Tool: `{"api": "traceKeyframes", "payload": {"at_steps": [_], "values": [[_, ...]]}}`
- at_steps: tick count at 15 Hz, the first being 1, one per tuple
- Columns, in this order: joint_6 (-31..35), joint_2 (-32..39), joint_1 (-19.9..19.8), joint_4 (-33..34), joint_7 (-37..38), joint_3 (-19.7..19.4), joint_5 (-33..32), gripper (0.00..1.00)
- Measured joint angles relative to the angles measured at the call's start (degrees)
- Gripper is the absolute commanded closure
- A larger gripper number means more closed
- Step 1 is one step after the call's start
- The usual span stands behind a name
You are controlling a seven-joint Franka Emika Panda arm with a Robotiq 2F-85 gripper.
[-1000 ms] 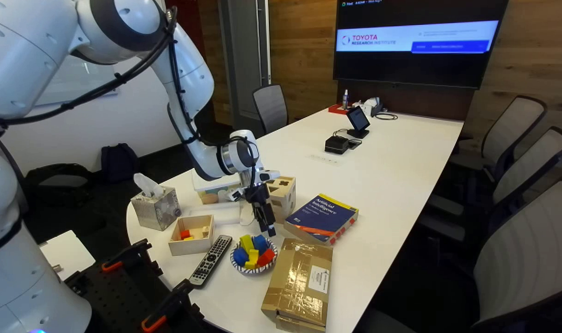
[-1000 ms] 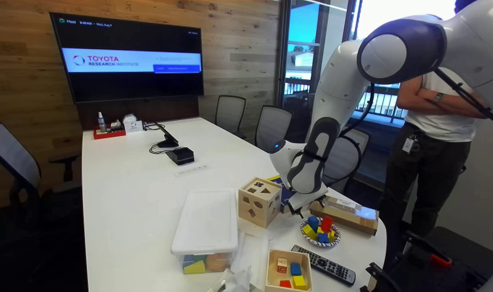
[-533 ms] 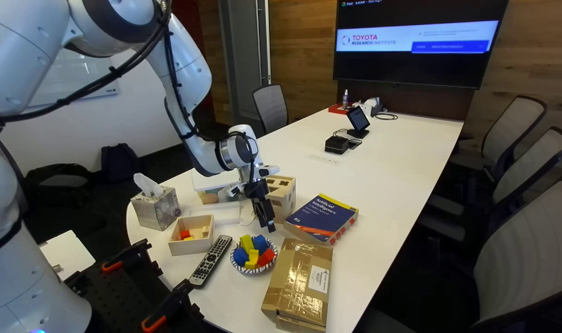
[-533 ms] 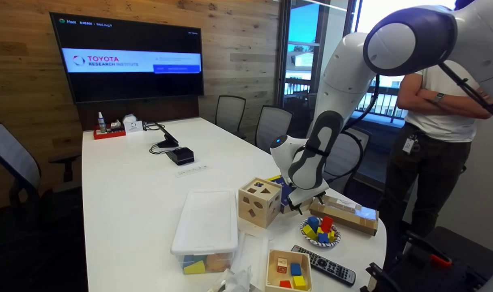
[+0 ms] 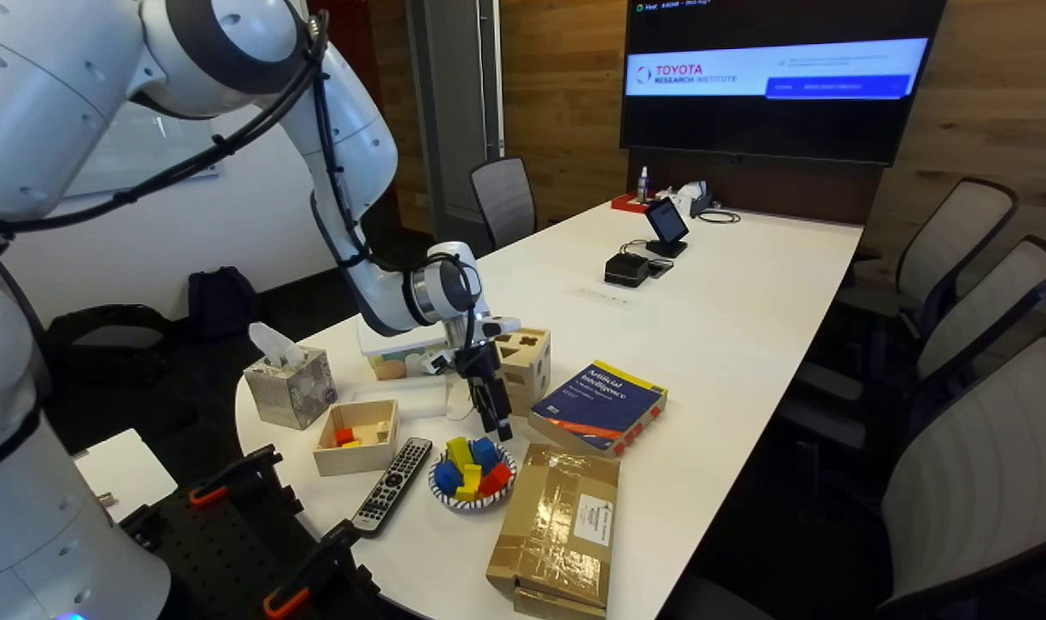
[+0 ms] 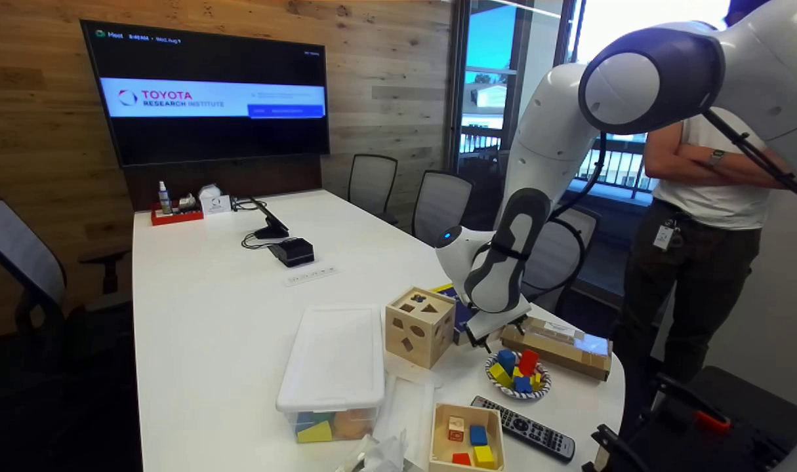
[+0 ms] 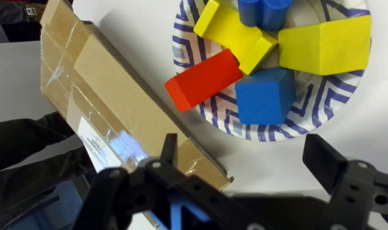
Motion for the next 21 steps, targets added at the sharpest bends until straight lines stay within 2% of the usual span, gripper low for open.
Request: {"api": "traceKeyframes", "payload": {"at_steps": [10,21], "values": [[-0.4,1.7,0.3,2.0,0.1,0.0,0.0,0.00],[-0.4,2.7,4.2,1.6,0.1,0.0,-0.4,0.00]]}}
